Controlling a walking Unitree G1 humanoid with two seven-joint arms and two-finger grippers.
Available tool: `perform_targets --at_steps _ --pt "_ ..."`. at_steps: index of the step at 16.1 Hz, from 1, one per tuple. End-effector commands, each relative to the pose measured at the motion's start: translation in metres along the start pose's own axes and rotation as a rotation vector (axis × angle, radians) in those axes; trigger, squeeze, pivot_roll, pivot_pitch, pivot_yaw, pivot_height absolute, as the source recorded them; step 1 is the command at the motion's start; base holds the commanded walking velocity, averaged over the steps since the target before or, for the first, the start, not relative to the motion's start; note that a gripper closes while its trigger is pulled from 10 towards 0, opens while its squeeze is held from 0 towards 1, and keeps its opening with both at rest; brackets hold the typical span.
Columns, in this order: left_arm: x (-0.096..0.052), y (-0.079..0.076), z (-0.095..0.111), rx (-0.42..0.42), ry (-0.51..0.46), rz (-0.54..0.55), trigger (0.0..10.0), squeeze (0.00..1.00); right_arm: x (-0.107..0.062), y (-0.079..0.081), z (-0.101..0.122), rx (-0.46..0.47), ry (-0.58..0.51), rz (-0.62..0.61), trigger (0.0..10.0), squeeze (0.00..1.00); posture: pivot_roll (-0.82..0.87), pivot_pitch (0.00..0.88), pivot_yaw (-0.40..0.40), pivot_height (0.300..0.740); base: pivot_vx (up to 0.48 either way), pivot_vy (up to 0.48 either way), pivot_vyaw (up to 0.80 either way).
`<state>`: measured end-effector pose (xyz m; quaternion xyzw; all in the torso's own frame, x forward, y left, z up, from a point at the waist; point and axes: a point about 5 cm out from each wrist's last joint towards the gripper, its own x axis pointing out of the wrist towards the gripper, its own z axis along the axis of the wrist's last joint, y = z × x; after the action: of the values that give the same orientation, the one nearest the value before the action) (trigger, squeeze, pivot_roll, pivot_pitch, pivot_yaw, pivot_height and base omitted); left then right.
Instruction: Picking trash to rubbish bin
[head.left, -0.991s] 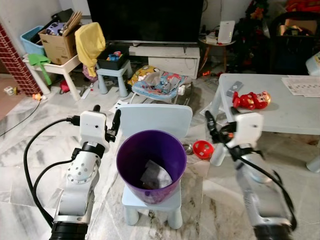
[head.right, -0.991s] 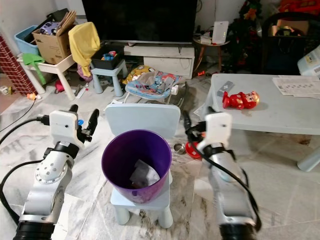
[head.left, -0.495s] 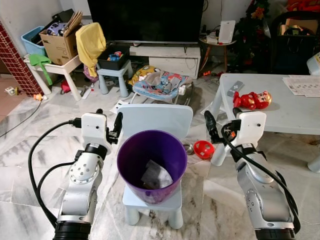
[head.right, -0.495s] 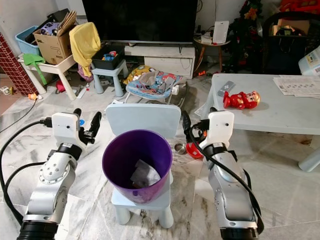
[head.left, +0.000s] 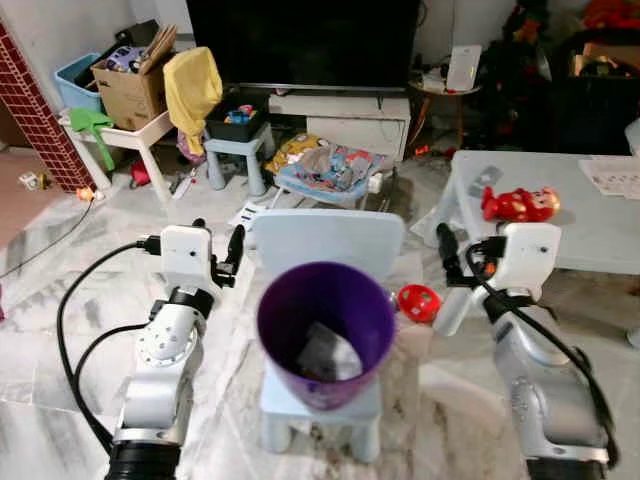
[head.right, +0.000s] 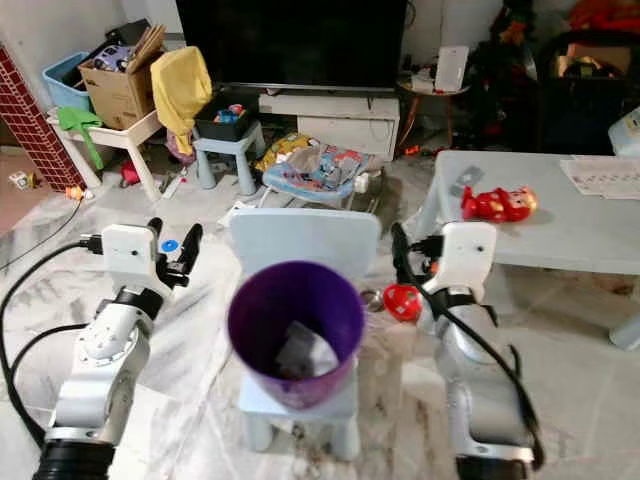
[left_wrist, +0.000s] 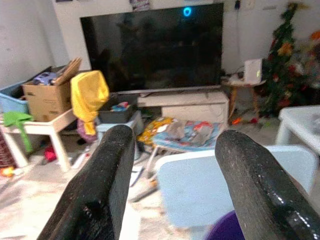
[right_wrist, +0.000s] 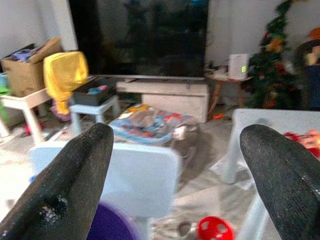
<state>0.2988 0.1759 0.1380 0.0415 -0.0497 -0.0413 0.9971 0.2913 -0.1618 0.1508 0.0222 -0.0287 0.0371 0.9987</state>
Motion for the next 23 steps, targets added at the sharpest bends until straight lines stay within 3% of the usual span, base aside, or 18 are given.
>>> perform_targets --at_steps 1,3,5,7,9,12,13,14,19,23 --pt "0.003 -0.002 0.001 -0.008 -0.001 -0.012 10.0 0.00 -0.002 -0.002 0.000 0.005 0.009 0.000 10.0 0.00 -0.11 0.000 0.030 0.740 0.000 0.480 0.00" --pt "0.002 -0.001 0.000 -0.009 0.002 -0.011 10.0 0.00 -0.004 0.000 0.002 0.057 0.004 0.025 10.0 0.00 -0.11 0.000 0.029 0.740 0.000 0.480 0.00" --pt "0.002 -0.002 0.000 -0.009 0.004 -0.010 10.0 0.00 -0.003 -0.001 0.000 0.027 0.024 0.006 10.0 0.00 -0.11 0.000 0.028 0.740 0.000 0.480 0.00" --pt "0.003 -0.001 -0.001 -0.010 0.007 -0.008 10.0 0.00 0.001 -0.003 0.001 -0.098 0.023 -0.029 10.0 0.00 -0.11 0.000 0.029 0.740 0.000 0.480 0.00" --pt "0.003 -0.001 -0.001 -0.011 0.007 -0.005 10.0 0.00 0.002 0.003 0.006 -0.042 0.002 0.013 10.0 0.00 -0.11 0.000 0.030 0.740 0.000 0.480 0.00" --pt "0.004 -0.001 -0.002 -0.015 0.009 0.002 10.0 0.00 0.004 0.007 0.011 -0.126 -0.047 0.004 10.0 0.00 -0.12 0.000 0.029 0.740 0.000 0.381 0.00" --pt "0.004 -0.001 -0.002 -0.014 0.010 0.002 10.0 0.00 0.004 0.006 0.009 -0.150 -0.031 -0.016 10.0 0.00 -0.12 0.000 0.028 0.740 0.000 0.000 0.00" --pt "0.004 -0.002 -0.003 -0.012 0.010 0.003 10.0 0.00 0.003 0.007 0.005 -0.062 0.022 0.017 10.0 0.00 -0.11 0.000 0.025 0.740 0.000 0.000 0.00" --pt "0.006 -0.003 -0.001 -0.021 -0.003 0.010 10.0 0.00 0.003 0.002 0.009 -0.090 0.006 0.006 10.0 0.00 -0.12 0.000 0.024 0.740 0.000 0.000 0.00" --pt "0.008 -0.004 -0.001 -0.027 -0.004 0.010 10.0 0.00 0.004 0.005 0.009 -0.104 0.008 0.033 10.0 0.00 -0.12 0.000 0.025 0.740 0.000 0.000 -0.70"
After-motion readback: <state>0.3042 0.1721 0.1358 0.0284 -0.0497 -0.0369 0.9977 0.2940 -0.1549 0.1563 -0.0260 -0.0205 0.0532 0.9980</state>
